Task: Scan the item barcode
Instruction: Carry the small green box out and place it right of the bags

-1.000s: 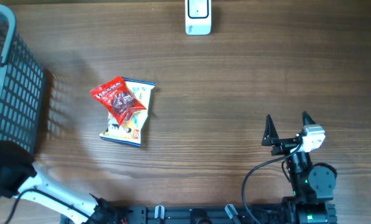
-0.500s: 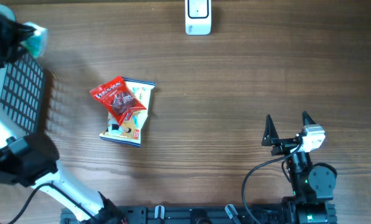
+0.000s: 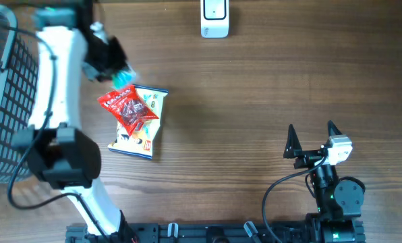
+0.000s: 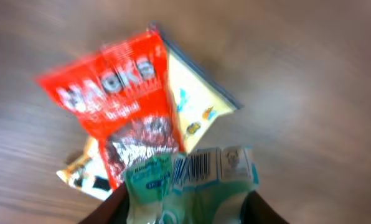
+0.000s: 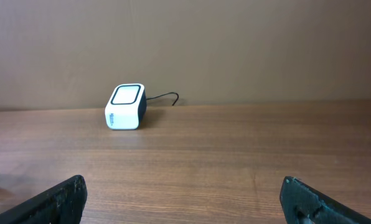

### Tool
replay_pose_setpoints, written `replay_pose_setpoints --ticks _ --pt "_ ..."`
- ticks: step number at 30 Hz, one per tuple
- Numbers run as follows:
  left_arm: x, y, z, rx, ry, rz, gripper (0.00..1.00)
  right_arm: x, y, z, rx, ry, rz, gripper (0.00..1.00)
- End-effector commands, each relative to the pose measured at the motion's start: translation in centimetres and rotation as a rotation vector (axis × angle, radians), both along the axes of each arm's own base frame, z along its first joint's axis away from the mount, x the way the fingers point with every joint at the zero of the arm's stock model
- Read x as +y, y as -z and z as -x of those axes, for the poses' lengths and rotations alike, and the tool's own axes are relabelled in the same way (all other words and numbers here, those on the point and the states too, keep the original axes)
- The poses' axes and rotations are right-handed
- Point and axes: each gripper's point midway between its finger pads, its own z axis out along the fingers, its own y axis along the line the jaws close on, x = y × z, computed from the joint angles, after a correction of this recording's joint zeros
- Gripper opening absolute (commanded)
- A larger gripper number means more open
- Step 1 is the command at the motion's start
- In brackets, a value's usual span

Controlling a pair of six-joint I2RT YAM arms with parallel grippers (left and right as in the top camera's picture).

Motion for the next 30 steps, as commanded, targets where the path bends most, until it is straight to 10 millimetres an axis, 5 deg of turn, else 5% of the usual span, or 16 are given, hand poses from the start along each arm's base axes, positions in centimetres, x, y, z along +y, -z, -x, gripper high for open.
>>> replay_pose_setpoints --ticks 1,4,9,12,16,20,22,24,27,30 --pt "-3.0 6.1 3.4 0.124 0.089 -0.025 0.44 0.0 -0.1 0.0 -0.006 0.003 -0.008 1.00" --pt "-4.9 8.6 4.4 0.137 0.145 -0.026 0.53 0.0 -0.1 0.0 -0.006 0.003 -0.008 1.00" --pt "-6.9 7.9 3.8 0.094 0.202 -0.023 0.66 0.0 -0.1 0.0 -0.006 0.004 -0.008 1.00" --pt "-6.5 5.3 2.7 0.059 0.186 -0.019 0.75 0.0 -0.1 0.0 -0.006 0.003 -0.008 1.00" --pt "-4.2 -1.8 0.5 -0.064 0.122 -0.012 0.90 0.0 -0.1 0.0 -0.006 0.004 -0.007 1.00" --pt "1.4 -11.3 -1.6 -0.304 -0.019 -0.031 0.91 0.0 -0.1 0.0 -0.006 0.003 -0.008 1.00" --pt "5.7 -16.0 -1.9 -0.448 -0.123 -0.064 0.98 0.0 -0.1 0.0 -0.006 0.004 -0.008 1.00" --pt "12.5 -20.4 -1.3 -0.588 -0.283 -0.170 1.00 0.0 -0.1 0.0 -0.006 0.004 -0.008 1.00" --pt "21.7 -22.5 1.5 -0.644 -0.529 -0.314 1.00 -0.1 -0.1 0.0 -0.006 0.007 -0.008 1.00" --pt "29.2 -20.9 4.7 -0.585 -0.708 -0.370 1.00 -0.1 -0.1 0.0 -0.006 0.007 -0.008 1.00"
